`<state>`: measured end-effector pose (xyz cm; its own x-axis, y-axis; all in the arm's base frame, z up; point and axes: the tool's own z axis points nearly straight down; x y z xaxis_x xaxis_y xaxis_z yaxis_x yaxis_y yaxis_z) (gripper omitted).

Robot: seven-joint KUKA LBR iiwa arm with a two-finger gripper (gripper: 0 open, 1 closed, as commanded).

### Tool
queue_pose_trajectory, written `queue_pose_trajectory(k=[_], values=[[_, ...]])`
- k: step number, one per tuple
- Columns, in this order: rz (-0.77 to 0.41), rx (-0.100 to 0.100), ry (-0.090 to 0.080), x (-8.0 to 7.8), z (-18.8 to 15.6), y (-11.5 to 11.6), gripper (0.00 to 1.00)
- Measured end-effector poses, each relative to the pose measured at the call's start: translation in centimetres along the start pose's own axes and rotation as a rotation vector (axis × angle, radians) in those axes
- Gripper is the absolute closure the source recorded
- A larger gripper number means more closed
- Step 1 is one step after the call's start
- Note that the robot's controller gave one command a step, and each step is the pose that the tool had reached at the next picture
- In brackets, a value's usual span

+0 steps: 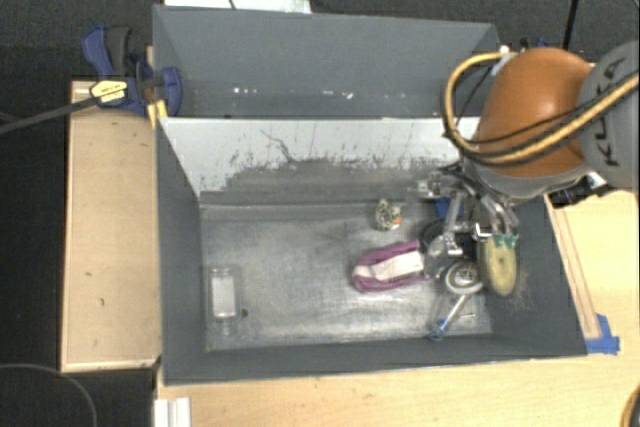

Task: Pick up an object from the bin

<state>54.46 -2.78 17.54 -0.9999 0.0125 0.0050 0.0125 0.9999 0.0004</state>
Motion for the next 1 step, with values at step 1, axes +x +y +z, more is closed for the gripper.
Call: queue_pose_trajectory(k=[1], values=[[0.029,-0.003,-0.022,-0.72,8.77,0.33,0.00]])
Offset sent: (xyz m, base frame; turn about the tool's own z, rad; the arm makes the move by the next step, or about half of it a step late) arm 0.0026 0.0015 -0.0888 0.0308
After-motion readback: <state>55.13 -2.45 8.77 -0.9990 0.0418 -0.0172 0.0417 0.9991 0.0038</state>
